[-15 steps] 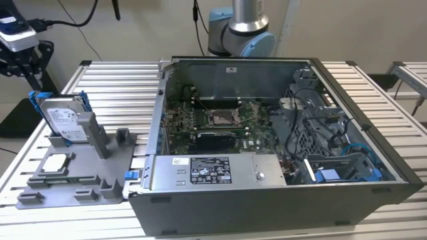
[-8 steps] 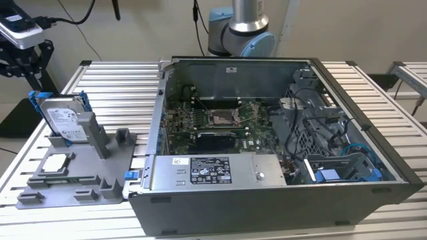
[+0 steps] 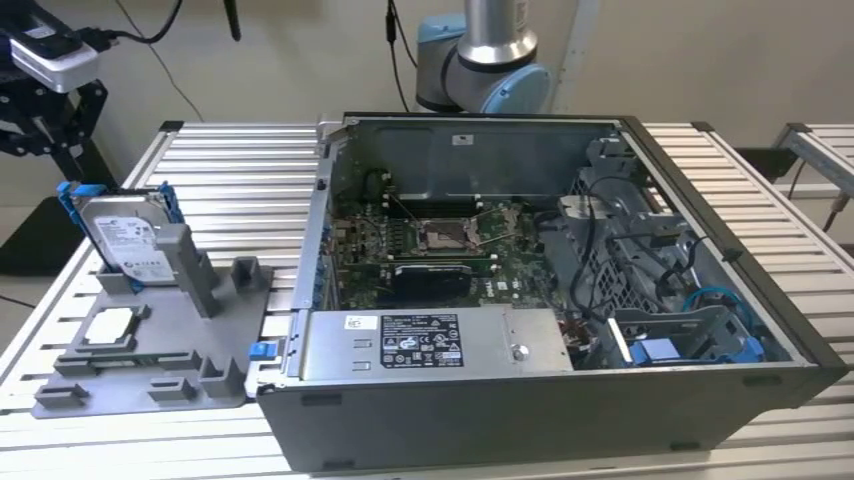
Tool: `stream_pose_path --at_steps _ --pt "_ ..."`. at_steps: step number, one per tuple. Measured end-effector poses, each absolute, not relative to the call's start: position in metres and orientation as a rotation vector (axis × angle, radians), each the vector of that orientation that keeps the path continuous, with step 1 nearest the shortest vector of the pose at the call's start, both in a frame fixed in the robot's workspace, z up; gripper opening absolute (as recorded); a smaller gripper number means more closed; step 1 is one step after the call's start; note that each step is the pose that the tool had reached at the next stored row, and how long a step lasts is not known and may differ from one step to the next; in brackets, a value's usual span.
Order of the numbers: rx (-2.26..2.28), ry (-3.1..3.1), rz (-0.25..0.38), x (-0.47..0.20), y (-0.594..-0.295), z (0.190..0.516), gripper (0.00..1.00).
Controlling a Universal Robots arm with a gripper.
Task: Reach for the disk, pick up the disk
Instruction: 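Pick up the disk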
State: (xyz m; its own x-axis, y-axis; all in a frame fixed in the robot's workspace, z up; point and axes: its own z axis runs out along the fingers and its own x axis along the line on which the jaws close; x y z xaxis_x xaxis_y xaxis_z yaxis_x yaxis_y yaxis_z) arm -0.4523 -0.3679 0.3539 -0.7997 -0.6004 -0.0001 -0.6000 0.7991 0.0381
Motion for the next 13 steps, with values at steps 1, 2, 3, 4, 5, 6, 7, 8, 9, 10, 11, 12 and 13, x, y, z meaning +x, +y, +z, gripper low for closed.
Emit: stream_pose_path --at_steps 1,2,3,4,5,6,7,8,9,10,11,12,13 --pt "1.015 -2.960 -0.056 -0.4523 -0.3679 0.3539 0.00" --pt "1.044 -2.949 -0.056 -0.4523 -0.3679 0.3539 0.00" --pt "1.070 -2.939 -0.056 -0.4523 -0.3678 0.3540 0.00" --pt "1.096 -2.929 -0.056 -0.4523 -0.3678 0.3540 0.00" --pt "1.122 -2.919 -0.055 -0.4523 -0.3678 0.3540 0.00" --pt "1.148 -2.909 -0.055 -0.4523 -0.3678 0.3540 0.00" --pt "1.174 -2.898 -0.055 -0.4523 -0.3678 0.3540 0.00" --pt "1.201 -2.886 -0.054 -0.4523 -0.3678 0.3540 0.00" --pt "1.226 -2.876 -0.054 -0.4523 -0.3678 0.3540 0.00" --pt "1.252 -2.864 -0.054 -0.4523 -0.3678 0.3540 0.00" --pt "1.278 -2.852 -0.053 -0.4523 -0.3678 0.3540 0.00" --pt "1.304 -2.840 -0.053 -0.4523 -0.3678 0.3540 0.00" --pt "1.330 -2.827 -0.053 -0.4523 -0.3678 0.3540 0.00"
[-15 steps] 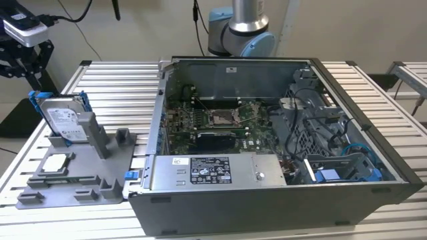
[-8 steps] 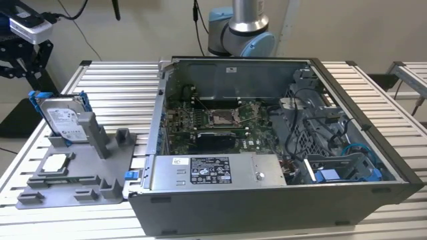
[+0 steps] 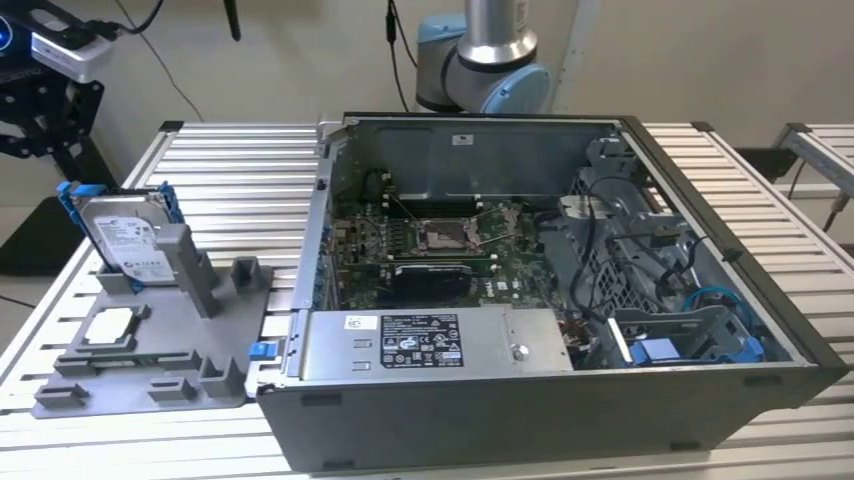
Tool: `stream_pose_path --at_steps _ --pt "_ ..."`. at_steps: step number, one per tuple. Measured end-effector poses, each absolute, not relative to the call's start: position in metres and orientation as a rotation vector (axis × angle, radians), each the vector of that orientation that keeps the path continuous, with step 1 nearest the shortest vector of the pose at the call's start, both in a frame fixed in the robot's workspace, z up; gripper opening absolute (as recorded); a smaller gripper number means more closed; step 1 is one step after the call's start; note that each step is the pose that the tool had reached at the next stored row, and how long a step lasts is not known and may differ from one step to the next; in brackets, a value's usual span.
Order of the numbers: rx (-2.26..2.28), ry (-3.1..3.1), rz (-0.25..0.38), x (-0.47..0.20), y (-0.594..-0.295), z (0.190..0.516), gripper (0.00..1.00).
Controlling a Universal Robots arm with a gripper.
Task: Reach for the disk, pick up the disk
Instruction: 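Pick up the disk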
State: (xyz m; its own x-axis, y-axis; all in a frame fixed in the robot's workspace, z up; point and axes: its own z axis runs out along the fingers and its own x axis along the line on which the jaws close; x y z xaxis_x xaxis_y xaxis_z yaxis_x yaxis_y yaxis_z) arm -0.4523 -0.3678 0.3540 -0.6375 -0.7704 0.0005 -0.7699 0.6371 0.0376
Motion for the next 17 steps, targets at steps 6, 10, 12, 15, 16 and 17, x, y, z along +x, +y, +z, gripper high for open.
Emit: stream_pose_path --at_steps 6,10,12,15,16,17 --pt "1.470 -2.754 -0.049 -0.4523 -0.3678 0.3541 0.00" --pt "1.569 -2.699 -0.048 -0.4523 -0.3678 0.3542 0.00" --pt "1.617 -2.669 -0.047 -0.4523 -0.3678 0.3542 0.00" --pt "1.690 -2.625 -0.045 -0.4523 -0.3678 0.3542 0.00" --pt "1.714 -2.609 -0.044 -0.4523 -0.3678 0.3542 0.00" --pt "1.737 -2.594 -0.043 -0.4523 -0.3678 0.3541 0.00"
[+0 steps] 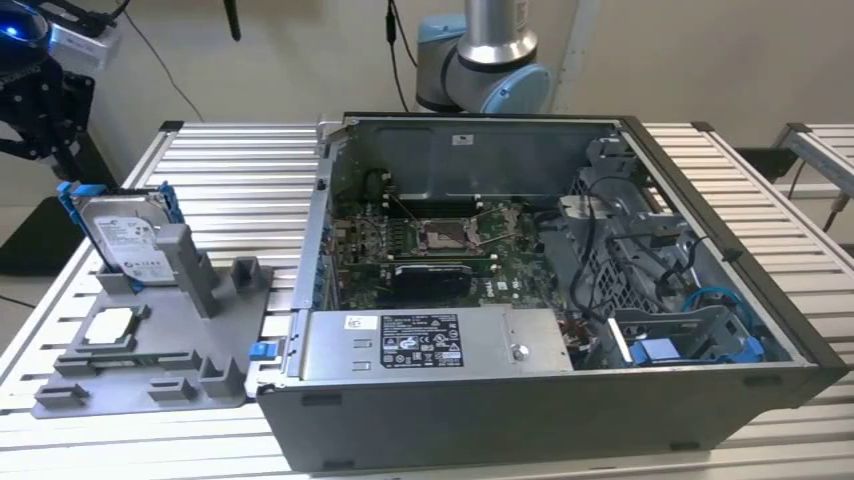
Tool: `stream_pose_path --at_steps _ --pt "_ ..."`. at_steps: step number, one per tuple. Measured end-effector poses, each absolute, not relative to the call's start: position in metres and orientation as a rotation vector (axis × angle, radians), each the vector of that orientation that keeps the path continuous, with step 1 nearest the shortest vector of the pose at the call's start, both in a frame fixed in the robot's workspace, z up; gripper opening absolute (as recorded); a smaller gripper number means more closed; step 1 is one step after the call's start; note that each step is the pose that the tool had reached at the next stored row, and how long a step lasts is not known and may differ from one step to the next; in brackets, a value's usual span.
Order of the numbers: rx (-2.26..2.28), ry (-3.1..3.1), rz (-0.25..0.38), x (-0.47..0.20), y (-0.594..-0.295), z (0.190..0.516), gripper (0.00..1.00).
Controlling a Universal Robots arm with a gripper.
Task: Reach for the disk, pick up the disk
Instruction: 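Pick up the disk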
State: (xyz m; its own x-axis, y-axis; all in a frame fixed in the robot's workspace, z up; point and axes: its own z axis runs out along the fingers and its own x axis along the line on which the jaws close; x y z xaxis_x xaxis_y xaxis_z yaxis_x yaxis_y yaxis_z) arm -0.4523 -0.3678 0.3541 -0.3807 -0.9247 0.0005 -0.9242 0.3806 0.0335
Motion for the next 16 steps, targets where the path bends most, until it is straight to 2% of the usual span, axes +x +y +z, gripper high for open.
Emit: stream_pose_path --at_steps 16 --pt "2.066 -2.345 -0.032 -0.4523 -0.3678 0.3527 0.00"
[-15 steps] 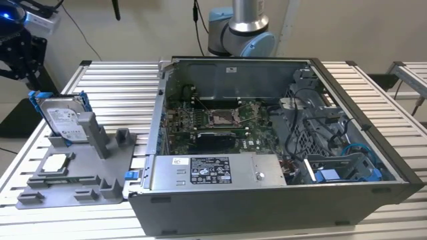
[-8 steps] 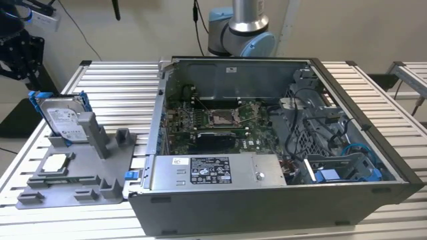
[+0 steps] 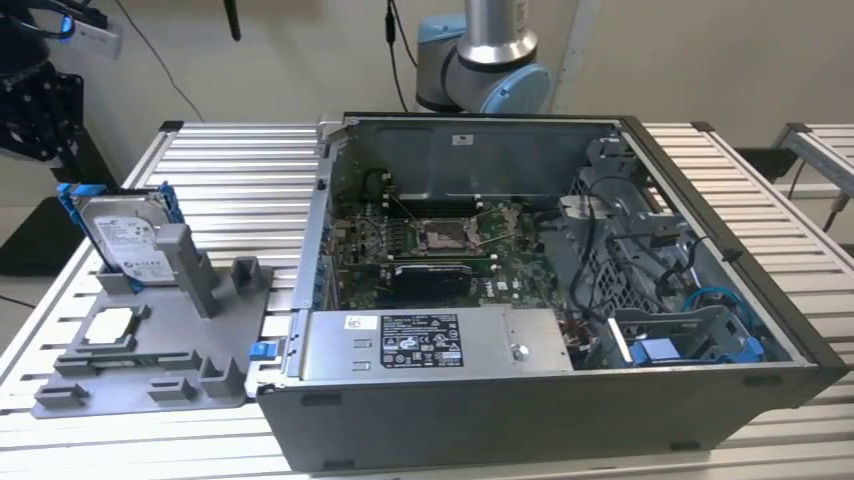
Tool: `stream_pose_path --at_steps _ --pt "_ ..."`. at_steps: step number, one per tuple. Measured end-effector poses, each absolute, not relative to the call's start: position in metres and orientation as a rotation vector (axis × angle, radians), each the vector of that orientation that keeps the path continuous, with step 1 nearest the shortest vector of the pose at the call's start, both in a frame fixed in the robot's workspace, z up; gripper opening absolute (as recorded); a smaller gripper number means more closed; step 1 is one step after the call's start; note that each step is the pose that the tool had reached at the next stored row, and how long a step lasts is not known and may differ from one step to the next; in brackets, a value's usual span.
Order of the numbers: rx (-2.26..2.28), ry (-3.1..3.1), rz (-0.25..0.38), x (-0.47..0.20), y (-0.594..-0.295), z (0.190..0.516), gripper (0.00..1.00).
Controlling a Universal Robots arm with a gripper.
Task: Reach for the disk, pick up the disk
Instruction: 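Pick up the disk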
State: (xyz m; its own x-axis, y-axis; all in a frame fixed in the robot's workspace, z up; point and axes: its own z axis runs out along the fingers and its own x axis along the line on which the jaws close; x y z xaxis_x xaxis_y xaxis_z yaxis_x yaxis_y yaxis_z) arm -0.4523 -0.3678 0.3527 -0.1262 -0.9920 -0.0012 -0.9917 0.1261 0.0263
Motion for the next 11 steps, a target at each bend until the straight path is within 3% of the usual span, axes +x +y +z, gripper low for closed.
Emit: stream_pose_path --at_steps 2,3,11 --pt "2.067 -2.344 -0.032 -0.4523 -0.3678 0.3527 0.00" --pt "2.067 -2.344 -0.032 -0.4523 -0.3678 0.3527 1.00" --pt "2.076 -2.335 -0.032 -0.4522 -0.3652 0.3463 1.00"
